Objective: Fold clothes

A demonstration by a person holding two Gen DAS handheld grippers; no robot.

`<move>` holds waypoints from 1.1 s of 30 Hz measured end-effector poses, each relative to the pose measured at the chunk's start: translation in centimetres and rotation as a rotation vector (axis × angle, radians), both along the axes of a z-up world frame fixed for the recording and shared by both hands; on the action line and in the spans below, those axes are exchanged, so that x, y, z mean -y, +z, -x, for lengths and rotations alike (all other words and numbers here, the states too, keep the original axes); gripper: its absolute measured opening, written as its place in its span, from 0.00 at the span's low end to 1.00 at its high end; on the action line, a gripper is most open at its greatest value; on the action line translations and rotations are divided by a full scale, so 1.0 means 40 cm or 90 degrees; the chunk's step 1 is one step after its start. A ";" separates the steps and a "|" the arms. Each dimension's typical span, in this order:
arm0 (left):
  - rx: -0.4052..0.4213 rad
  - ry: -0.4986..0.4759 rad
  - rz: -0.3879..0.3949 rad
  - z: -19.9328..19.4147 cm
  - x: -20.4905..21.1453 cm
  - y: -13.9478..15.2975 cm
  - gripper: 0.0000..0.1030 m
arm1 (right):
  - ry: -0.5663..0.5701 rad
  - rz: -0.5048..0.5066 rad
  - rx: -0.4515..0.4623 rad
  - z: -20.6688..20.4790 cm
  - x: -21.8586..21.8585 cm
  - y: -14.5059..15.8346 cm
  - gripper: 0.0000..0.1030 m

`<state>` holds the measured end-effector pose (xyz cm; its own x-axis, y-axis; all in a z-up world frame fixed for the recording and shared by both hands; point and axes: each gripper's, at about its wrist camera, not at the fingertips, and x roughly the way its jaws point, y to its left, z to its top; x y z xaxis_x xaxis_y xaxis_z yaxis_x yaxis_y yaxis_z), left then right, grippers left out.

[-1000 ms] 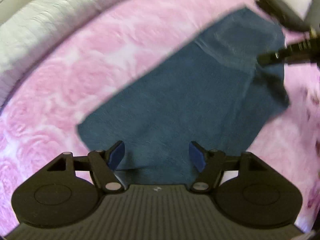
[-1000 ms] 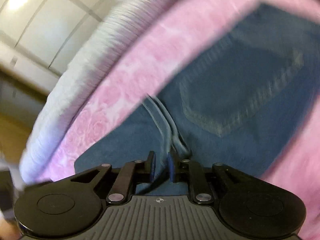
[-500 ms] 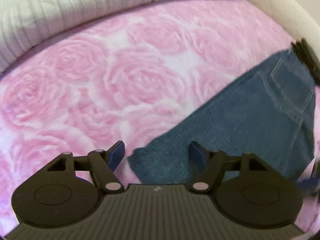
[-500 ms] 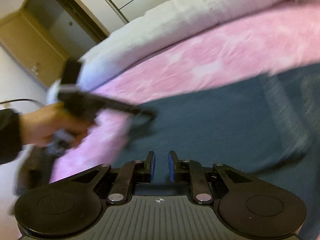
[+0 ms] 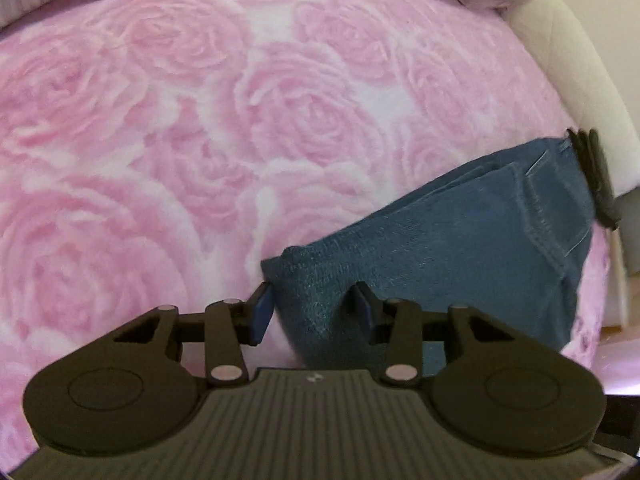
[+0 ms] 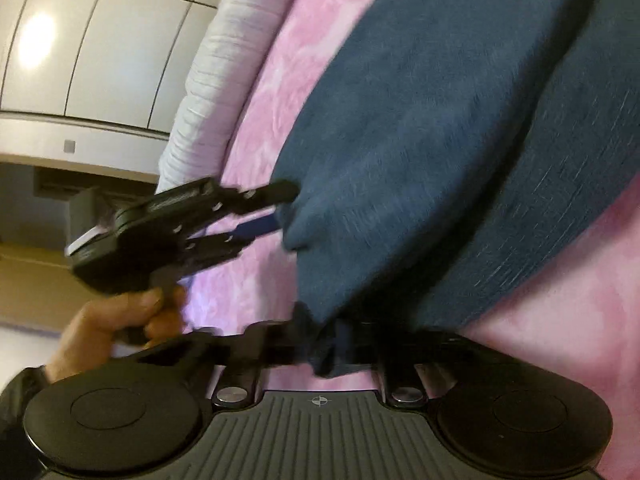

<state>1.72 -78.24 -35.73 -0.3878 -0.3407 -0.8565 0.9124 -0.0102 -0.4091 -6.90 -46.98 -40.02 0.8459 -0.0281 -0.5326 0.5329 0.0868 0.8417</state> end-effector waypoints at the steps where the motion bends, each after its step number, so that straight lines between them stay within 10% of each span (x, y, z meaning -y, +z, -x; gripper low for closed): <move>1: -0.001 0.000 0.003 -0.002 0.001 -0.004 0.37 | 0.019 0.009 -0.005 0.002 -0.013 0.010 0.04; 8: -0.024 0.001 -0.006 -0.022 0.006 0.001 0.37 | 0.096 -0.006 -0.070 0.078 -0.081 -0.013 0.00; 20: -0.138 0.169 0.020 0.018 -0.240 -0.004 0.37 | 0.216 0.310 -0.108 -0.046 0.099 0.154 0.09; 24: -0.129 0.213 0.031 0.069 -0.273 -0.047 0.29 | 0.350 0.403 -0.128 -0.172 0.174 0.152 0.51; 33: -0.127 0.330 0.047 0.119 -0.335 -0.064 0.17 | 0.696 0.611 -0.249 -0.396 0.158 0.057 0.53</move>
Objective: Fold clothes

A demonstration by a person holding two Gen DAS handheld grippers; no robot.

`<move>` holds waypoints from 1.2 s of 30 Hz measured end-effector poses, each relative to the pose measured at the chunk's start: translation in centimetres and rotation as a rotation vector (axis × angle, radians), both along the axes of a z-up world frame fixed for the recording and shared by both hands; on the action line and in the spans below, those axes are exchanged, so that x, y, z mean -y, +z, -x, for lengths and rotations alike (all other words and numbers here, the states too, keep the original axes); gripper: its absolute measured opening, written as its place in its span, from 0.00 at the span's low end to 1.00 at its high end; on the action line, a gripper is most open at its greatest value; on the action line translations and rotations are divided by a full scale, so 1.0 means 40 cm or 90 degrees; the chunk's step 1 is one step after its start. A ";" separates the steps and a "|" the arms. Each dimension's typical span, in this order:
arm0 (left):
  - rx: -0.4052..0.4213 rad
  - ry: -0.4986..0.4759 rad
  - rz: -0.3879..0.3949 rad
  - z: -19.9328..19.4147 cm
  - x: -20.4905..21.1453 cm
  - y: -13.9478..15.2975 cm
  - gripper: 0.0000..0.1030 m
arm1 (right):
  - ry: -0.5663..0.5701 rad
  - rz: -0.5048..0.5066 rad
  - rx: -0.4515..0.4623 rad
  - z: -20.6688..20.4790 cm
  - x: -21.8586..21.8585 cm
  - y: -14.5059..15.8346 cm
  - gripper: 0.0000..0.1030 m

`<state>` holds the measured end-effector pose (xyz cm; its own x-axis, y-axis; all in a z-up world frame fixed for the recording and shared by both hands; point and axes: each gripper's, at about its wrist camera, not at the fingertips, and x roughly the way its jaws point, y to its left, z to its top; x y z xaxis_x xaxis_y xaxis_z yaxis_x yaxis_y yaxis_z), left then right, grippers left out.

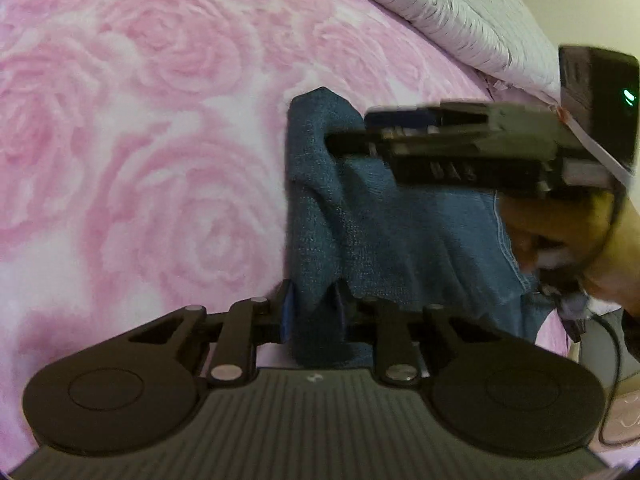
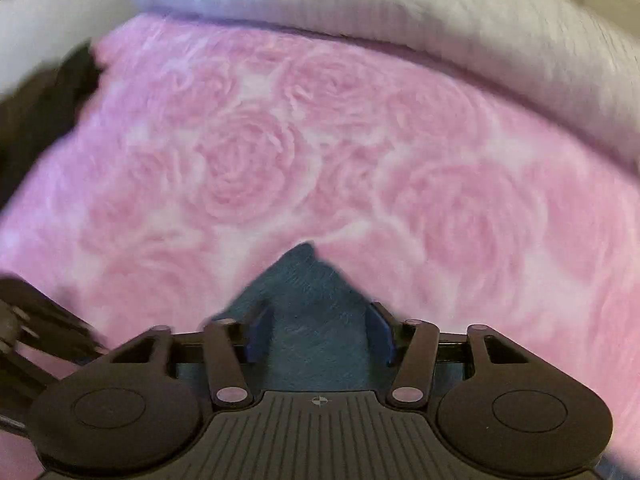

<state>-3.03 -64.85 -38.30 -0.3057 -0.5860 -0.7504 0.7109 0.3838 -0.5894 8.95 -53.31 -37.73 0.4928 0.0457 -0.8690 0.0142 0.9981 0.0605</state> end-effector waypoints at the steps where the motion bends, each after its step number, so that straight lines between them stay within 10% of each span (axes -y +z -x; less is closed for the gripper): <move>1: -0.002 0.002 0.001 -0.001 -0.001 -0.001 0.17 | -0.021 -0.019 0.003 0.005 0.014 -0.006 0.55; 12: -0.007 -0.026 0.005 -0.077 0.048 0.057 0.14 | -0.272 -0.121 0.121 0.228 0.006 0.096 0.56; 26: 0.070 -0.117 -0.065 -0.131 0.183 0.077 0.21 | -0.418 -0.168 0.072 0.509 -0.115 0.080 0.56; 36: 0.219 -0.155 -0.025 -0.117 0.132 0.158 0.40 | -0.088 0.126 0.084 0.364 -0.434 0.088 0.73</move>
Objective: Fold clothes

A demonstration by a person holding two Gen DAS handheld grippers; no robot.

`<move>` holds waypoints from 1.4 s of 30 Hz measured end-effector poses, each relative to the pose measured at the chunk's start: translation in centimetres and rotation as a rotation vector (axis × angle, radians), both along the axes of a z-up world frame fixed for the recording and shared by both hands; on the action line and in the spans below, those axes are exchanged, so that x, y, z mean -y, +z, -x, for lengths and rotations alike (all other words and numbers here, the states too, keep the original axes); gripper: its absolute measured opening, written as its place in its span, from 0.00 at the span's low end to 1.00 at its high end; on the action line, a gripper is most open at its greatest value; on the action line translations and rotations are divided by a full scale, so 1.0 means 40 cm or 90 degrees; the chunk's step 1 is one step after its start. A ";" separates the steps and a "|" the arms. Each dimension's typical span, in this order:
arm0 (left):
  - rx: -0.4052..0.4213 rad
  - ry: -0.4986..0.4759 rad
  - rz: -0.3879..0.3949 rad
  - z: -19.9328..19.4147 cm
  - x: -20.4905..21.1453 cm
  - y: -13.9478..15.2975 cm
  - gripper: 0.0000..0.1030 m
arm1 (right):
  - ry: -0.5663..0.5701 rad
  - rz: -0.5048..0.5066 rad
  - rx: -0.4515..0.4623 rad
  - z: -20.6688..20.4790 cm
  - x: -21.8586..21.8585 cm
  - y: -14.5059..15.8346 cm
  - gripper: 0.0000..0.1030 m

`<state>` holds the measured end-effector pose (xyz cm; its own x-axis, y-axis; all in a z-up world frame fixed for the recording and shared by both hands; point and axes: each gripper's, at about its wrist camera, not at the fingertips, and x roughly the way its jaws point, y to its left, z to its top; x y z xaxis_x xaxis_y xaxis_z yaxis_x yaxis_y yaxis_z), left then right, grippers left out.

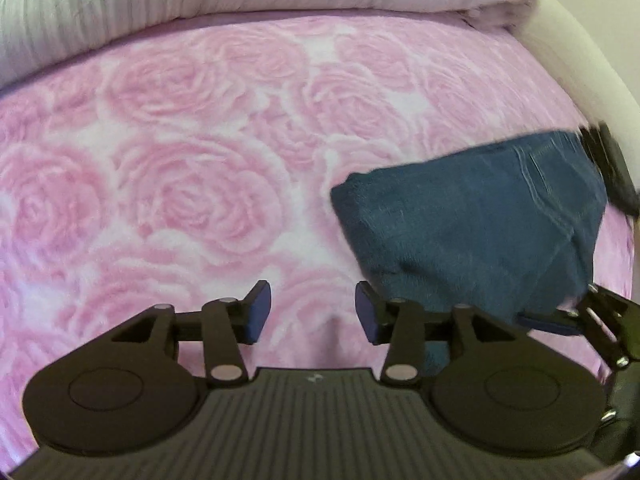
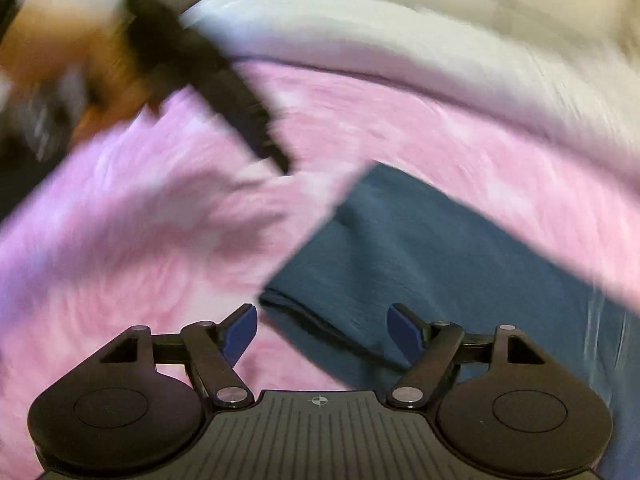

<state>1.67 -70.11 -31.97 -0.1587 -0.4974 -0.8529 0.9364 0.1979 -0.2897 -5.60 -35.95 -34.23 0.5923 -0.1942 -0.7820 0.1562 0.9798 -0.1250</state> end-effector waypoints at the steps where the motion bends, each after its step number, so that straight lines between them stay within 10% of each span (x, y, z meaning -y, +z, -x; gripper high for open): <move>1: -0.001 -0.002 0.003 0.003 -0.004 -0.004 0.41 | 0.033 0.039 -0.005 -0.019 -0.036 -0.017 0.73; 4: 0.058 -0.037 0.018 0.035 -0.037 -0.016 0.42 | 0.081 0.144 -0.033 -0.072 -0.099 -0.088 0.73; 7: 0.271 -0.214 0.041 0.142 -0.131 -0.049 0.50 | 0.071 0.197 -0.043 -0.087 -0.095 -0.127 0.62; 11: 0.583 -0.523 0.107 0.246 -0.230 -0.131 0.58 | 0.040 0.148 -0.025 -0.055 -0.052 -0.089 0.25; 16: 0.751 -0.720 0.211 0.258 -0.235 -0.187 0.58 | 0.019 0.107 0.009 -0.033 -0.012 -0.011 0.11; 23: 0.694 -0.790 0.186 0.157 -0.206 -0.188 0.30 | 0.008 0.105 0.031 -0.006 -0.024 0.026 0.15; 27: 0.651 -0.724 0.198 0.102 -0.265 -0.139 0.25 | 0.006 0.194 0.007 0.008 -0.065 -0.031 0.66; 30: 0.608 -0.686 0.188 0.075 -0.273 -0.094 0.24 | 0.007 0.248 -0.021 -0.012 -0.074 -0.073 0.69; 33: 0.590 -0.658 0.182 0.064 -0.293 -0.052 0.23 | -0.002 0.272 -0.055 -0.045 -0.056 -0.104 0.68; 37: 0.587 -0.632 0.172 0.065 -0.325 0.020 0.22 | -0.081 0.155 -0.013 -0.040 0.019 -0.039 0.24; 42: 0.556 -0.564 0.185 0.088 -0.332 0.188 0.22 | -0.137 0.055 0.068 0.036 0.089 0.128 0.15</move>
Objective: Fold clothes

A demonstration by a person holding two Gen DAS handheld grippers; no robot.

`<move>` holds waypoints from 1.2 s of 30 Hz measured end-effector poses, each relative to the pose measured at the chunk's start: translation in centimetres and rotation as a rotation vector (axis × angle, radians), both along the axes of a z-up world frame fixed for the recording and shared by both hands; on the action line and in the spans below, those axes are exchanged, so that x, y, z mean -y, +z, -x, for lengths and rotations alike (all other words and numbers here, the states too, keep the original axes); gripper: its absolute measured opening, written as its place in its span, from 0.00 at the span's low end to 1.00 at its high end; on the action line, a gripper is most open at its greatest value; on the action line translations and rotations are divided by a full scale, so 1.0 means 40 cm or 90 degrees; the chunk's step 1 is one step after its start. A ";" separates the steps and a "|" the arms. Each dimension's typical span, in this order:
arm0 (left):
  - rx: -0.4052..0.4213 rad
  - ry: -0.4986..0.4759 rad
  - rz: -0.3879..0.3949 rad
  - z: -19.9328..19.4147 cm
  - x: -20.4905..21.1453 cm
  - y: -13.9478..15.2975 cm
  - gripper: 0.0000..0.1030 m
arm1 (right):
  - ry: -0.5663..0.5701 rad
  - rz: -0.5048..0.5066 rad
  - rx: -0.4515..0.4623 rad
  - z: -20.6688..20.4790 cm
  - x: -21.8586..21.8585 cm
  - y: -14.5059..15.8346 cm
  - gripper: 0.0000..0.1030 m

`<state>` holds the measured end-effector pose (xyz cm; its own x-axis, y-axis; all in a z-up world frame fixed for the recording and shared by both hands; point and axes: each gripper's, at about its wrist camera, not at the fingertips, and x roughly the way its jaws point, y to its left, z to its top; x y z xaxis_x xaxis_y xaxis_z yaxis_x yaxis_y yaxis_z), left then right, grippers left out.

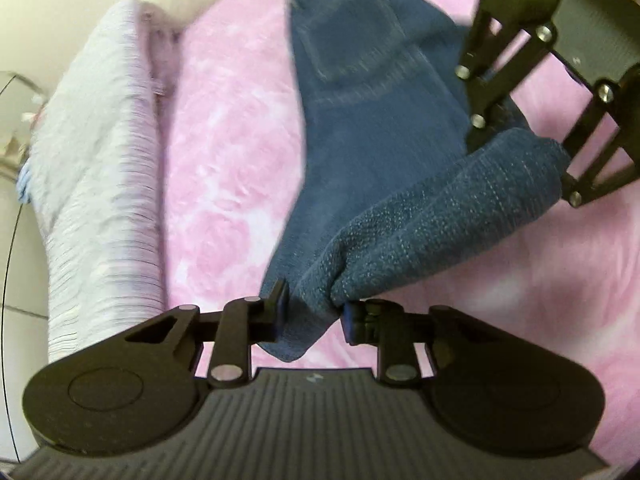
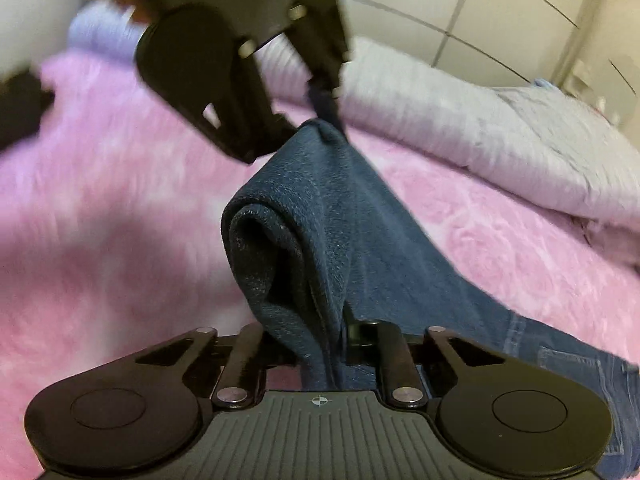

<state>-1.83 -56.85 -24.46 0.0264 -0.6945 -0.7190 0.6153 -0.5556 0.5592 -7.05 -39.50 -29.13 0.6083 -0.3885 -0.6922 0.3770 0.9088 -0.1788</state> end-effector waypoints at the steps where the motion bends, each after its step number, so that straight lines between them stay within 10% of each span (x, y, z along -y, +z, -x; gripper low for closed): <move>1: -0.008 0.007 0.008 0.010 -0.001 0.039 0.21 | -0.013 -0.017 0.022 0.021 0.019 0.036 0.15; 14: 0.000 0.063 0.016 0.255 0.141 0.363 0.23 | -0.148 -0.315 0.323 0.384 0.481 0.240 0.14; 21: -0.065 0.087 -0.041 0.229 0.319 0.280 0.36 | -0.320 -0.459 0.412 0.636 0.784 0.121 0.16; 27: -0.129 0.148 -0.134 0.204 0.419 0.122 0.48 | -0.531 -0.596 0.398 0.808 0.909 -0.058 0.36; 31: -0.275 0.192 -0.132 0.129 0.416 0.123 0.48 | -0.525 -0.584 0.393 0.868 0.912 -0.045 0.39; 36: -0.254 0.209 -0.097 0.085 0.478 0.150 0.49 | -0.493 -0.474 0.349 0.876 0.890 0.017 0.51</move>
